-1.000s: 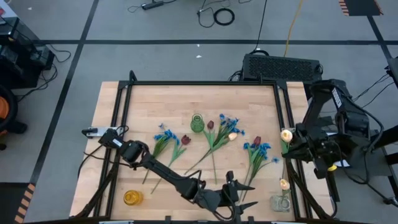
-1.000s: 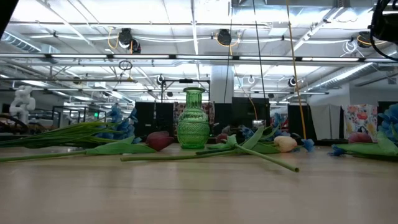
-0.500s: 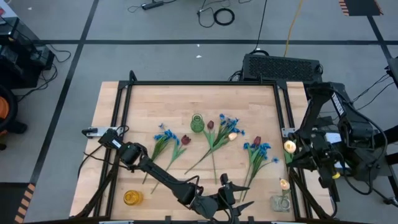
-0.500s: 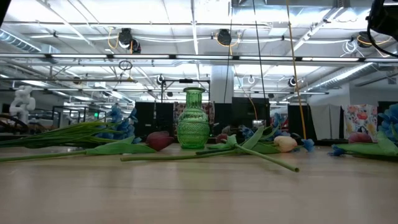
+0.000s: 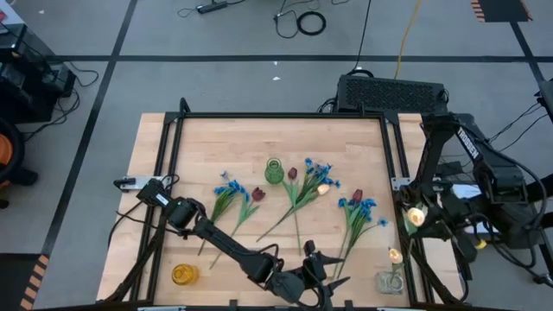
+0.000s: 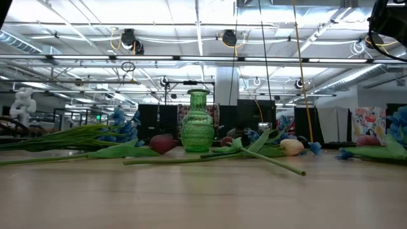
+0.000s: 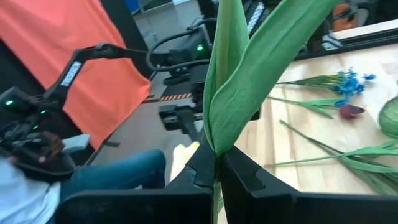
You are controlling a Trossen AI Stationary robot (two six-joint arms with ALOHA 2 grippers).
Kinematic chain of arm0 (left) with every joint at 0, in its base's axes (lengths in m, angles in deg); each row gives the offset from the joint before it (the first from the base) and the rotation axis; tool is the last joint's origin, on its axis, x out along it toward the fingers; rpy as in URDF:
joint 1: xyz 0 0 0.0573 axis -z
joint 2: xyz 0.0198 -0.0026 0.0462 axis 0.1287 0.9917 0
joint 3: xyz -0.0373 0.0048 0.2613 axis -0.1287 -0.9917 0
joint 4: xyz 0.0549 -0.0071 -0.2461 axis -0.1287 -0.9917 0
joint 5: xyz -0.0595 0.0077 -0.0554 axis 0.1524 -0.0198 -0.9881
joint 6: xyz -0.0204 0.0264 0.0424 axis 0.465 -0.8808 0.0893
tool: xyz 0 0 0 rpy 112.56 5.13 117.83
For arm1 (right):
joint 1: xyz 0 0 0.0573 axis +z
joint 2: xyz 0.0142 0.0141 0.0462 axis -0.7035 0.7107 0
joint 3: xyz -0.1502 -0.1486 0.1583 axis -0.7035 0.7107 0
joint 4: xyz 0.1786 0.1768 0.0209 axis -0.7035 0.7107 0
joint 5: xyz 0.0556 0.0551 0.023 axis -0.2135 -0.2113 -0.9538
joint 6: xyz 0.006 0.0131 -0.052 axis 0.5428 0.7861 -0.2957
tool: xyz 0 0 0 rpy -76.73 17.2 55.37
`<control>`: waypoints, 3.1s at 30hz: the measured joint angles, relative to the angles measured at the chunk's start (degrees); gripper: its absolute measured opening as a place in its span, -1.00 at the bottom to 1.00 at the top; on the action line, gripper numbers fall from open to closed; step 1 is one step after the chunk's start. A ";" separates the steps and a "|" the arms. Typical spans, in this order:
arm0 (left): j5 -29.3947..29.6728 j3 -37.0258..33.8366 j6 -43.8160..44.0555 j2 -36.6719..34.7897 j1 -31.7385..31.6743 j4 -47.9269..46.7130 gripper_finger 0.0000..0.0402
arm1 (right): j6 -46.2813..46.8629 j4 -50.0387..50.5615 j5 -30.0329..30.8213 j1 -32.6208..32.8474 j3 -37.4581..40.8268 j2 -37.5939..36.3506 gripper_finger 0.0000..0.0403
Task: Sort flowers into vase by color
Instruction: Put the bottom yellow flower into the transparent vase
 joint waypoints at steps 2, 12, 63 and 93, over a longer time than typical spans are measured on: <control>0.00 -0.21 0.82 0.00 -0.05 -0.18 0.16 | -0.01 -0.07 0.00 0.91 0.00 0.38 -1.00; 0.00 -0.27 1.47 0.00 -0.60 -1.11 0.16 | -5.25 -6.60 0.26 2.51 0.00 5.48 -1.00; 0.00 -0.27 1.40 0.00 -1.73 -1.11 0.16 | 0.51 -5.29 2.19 0.28 0.00 23.38 -1.00; -0.02 -0.27 1.40 0.00 -1.77 -1.95 0.16 | -0.63 -3.00 -0.92 -1.95 0.00 20.85 -0.42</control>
